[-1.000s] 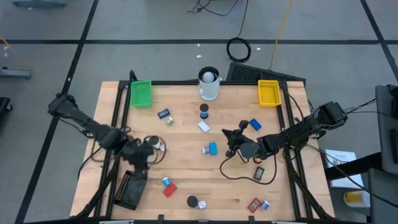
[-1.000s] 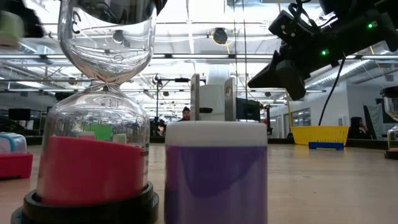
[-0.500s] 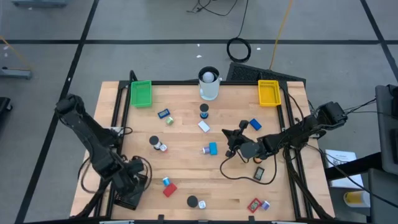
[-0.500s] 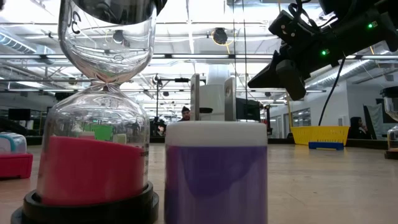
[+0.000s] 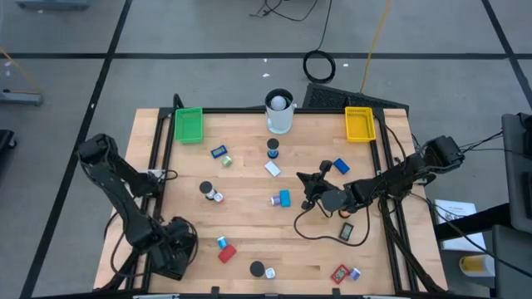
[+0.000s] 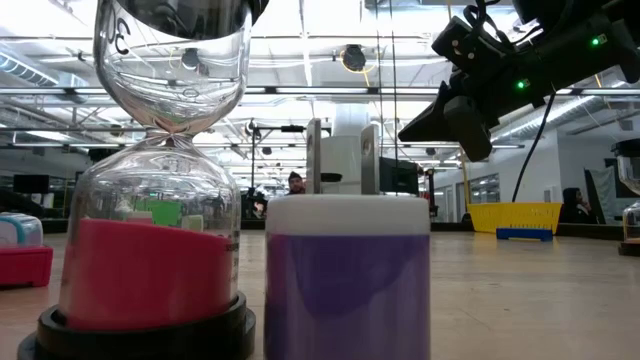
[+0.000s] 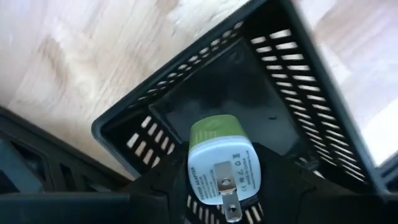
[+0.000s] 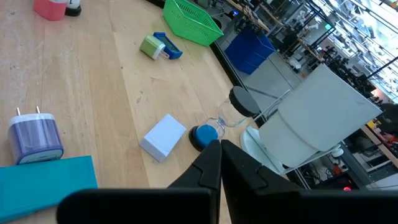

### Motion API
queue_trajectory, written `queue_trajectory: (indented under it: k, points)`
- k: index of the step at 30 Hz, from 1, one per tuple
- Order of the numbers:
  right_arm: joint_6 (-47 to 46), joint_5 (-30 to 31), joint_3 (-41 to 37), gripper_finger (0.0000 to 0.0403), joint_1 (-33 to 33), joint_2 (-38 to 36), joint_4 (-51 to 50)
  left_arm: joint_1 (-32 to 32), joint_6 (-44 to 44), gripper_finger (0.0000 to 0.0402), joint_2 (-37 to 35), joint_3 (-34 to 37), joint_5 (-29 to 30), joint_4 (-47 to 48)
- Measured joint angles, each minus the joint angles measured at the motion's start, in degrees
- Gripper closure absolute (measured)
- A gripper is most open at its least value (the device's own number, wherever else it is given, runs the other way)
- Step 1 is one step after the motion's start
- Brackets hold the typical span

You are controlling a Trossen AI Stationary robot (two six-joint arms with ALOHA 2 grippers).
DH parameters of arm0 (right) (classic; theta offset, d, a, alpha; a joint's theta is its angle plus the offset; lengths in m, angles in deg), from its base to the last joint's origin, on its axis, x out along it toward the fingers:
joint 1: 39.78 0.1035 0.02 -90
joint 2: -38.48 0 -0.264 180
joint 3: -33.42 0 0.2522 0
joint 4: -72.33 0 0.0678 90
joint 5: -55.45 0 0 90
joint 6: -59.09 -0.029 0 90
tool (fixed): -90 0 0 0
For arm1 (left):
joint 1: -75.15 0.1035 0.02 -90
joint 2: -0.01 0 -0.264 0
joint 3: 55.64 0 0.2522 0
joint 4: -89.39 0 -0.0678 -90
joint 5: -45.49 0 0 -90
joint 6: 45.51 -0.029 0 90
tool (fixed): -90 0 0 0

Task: Pick & Place Office items
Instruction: Put the right green charger adapter into the black bin, then put the white hourglass timer into the green bin

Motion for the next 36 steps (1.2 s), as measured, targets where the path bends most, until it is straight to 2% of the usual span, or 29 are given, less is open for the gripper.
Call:
queue_trajectory:
  k: [5,15,24,27,31,36]
  points:
    - [0.00,0.00,0.00,0.0401,0.00,0.00,0.00,0.09,0.34,0.0250,0.02,4.67,0.40,-7.29]
    - [0.00,-0.02,0.00,0.0402,0.00,0.02,0.00,0.25,0.17,0.0245,0.00,6.31,1.59,-6.80]
    - [0.00,-0.02,0.00,0.0402,0.02,0.02,0.00,1.87,-3.01,0.0168,-0.11,6.29,-0.87,-6.78]
    - [0.00,-0.02,0.00,0.0402,0.02,0.02,0.00,2.14,-4.73,0.0155,-1.26,6.29,-1.58,-6.69]
    - [0.00,-0.36,0.00,0.0402,0.02,0.02,0.00,2.37,-5.75,0.0156,-4.21,6.29,-2.50,-6.01]
    - [0.00,-2.06,0.00,0.0402,0.02,0.02,0.00,2.11,-6.19,0.0188,-9.36,6.24,-2.37,-3.22]
